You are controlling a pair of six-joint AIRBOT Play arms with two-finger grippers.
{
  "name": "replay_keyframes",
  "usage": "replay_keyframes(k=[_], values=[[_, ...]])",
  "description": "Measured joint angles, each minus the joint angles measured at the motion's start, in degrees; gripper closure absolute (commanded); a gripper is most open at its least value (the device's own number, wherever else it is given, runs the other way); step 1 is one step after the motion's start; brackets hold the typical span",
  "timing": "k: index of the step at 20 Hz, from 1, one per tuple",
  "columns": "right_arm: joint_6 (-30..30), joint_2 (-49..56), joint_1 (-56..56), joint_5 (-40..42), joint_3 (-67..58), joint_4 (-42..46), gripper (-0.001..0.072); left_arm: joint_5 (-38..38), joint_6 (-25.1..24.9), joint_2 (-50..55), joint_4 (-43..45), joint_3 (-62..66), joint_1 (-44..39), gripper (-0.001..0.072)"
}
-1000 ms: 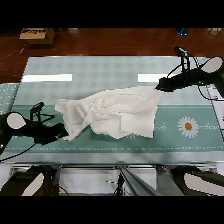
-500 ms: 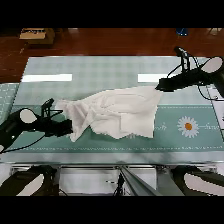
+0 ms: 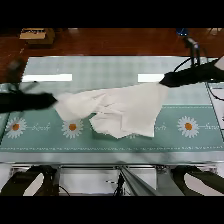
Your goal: Fold the shirts.
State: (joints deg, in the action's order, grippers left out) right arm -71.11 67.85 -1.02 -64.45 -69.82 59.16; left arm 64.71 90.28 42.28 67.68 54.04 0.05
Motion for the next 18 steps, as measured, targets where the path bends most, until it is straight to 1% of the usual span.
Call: replay_keyframes(k=[3, 6, 8, 10, 12, 14, 16, 18], values=[[0.0, -8.44, 0.0, 4.42, -4.26, 0.0, 0.0683, 0.39, 0.59, -5.51, 2.86, 14.78, 7.3, 0.0687], [-0.31, -17.27, 0.0, 11.67, -9.7, 1.03, 0.0683, 0.57, 0.79, -8.37, 3.98, 27.23, 14.8, 0.0687], [-1.7, -22.25, 0.0, 14.97, -13.16, 3.17, 0.0683, 0.59, 1.01, -9.4, 4.7, 33.31, 17.92, 0.0687], [-4.02, -26.45, 0.0, 15.91, -15.82, 6.36, 0.0683, 0.72, 0.98, -10.32, 4.74, 37.88, 19.54, 0.0687], [-7.26, -30.21, 0.0, 14.45, -17.38, 9.88, 0.0683, 2.25, 0.98, -11.21, 4.85, 41.35, 20.39, 0.0687], [-10.93, -33.38, 0.0, 10.16, -18.21, 13.68, 0.0683, 6.08, 0.74, -12.09, 5.01, 43.65, 20.85, 0.0687], [-14.12, -35.69, 0.0, 2.99, -18.62, 16.96, 0.0683, 10.91, 0.46, -13.09, 5.01, 44.92, 21.09, 0.0687], [-16.02, -37.07, 0.0, -6.14, -18.84, 18.99, 0.0683, 16.9, -0.22, -13.55, 5.03, 45.4, 21.2, 0.0687]])
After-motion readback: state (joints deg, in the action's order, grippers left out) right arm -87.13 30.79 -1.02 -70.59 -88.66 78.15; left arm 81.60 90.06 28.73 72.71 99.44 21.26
